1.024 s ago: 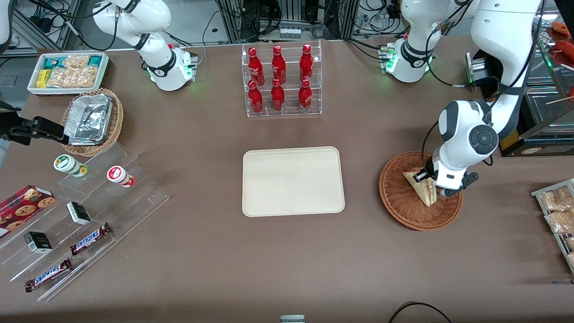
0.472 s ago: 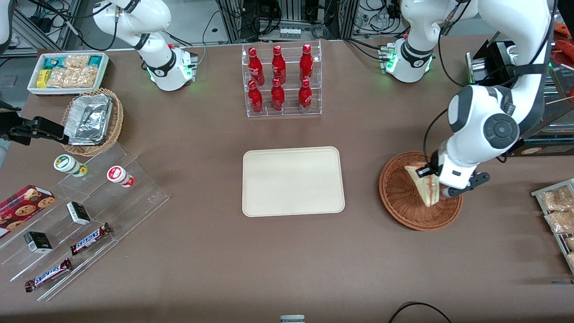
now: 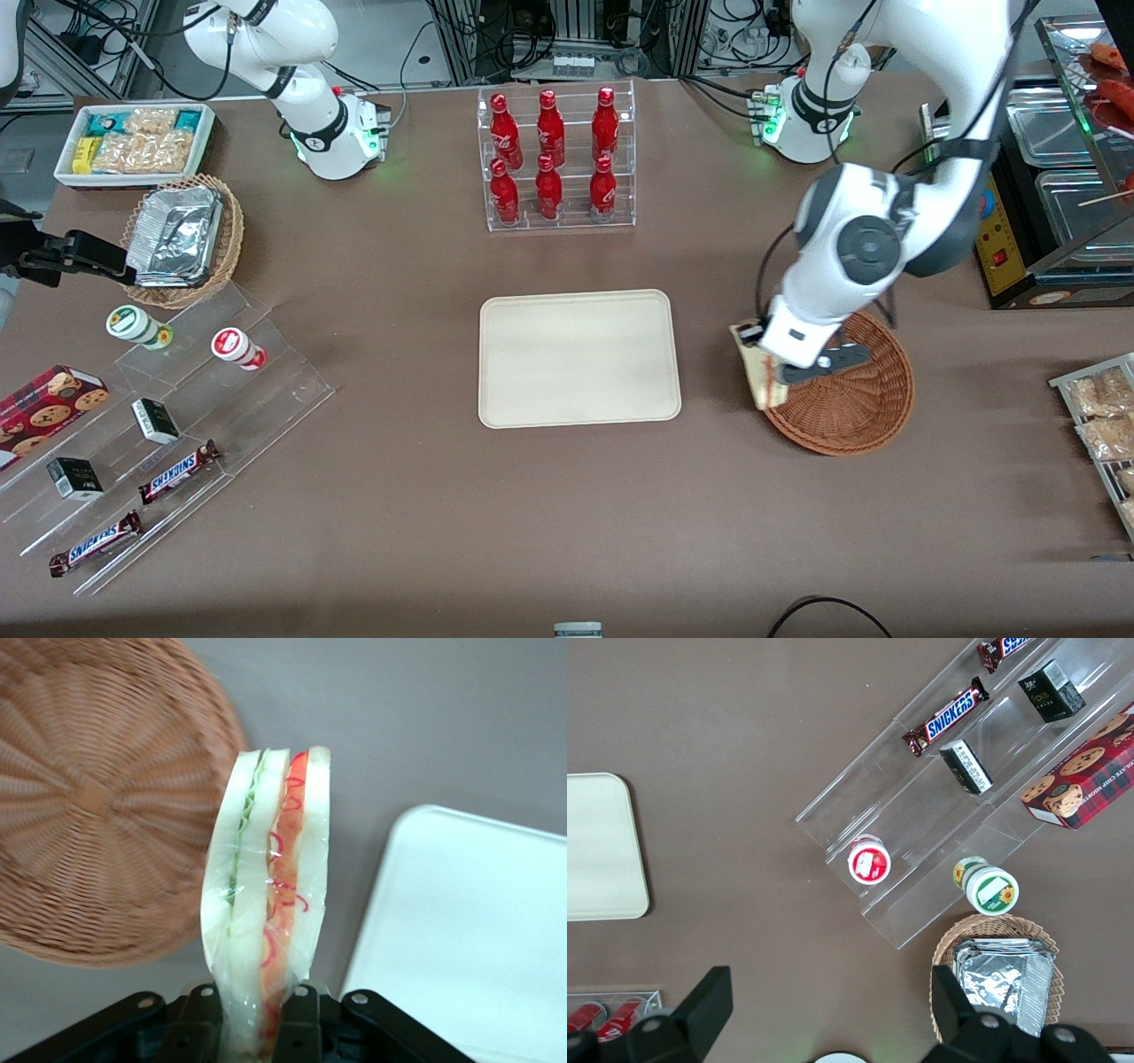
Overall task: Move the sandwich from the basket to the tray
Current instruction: 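Carry the held sandwich over to the cream tray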
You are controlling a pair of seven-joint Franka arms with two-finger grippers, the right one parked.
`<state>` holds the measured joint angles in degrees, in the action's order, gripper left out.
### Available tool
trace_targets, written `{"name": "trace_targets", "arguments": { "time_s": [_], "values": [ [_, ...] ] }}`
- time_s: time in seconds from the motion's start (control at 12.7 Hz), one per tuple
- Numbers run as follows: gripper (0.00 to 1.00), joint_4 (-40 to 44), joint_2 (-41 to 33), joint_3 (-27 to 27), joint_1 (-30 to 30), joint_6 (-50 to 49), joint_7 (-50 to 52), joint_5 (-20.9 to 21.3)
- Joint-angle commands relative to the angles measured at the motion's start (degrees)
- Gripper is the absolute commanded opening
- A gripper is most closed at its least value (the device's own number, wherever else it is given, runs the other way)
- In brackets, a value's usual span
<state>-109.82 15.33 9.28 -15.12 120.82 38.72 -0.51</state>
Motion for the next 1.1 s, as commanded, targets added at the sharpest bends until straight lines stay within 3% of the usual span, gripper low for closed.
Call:
{"name": "trace_targets", "arguments": {
  "time_s": [0.0, 0.47, 0.87, 1.02],
  "values": [
    [0.0, 6.53, 5.58, -0.58, -5.34, -1.55, 5.73, -0.11],
    [0.0, 20.06, 18.49, -0.66, -15.45, -1.64, 12.94, 0.68],
    [0.0, 33.86, 28.34, -1.01, -22.22, -7.35, 19.89, 1.03],
    [0.0, 38.69, 32.29, -1.1, -24.59, -7.61, 24.18, 3.92]
  ]
}}
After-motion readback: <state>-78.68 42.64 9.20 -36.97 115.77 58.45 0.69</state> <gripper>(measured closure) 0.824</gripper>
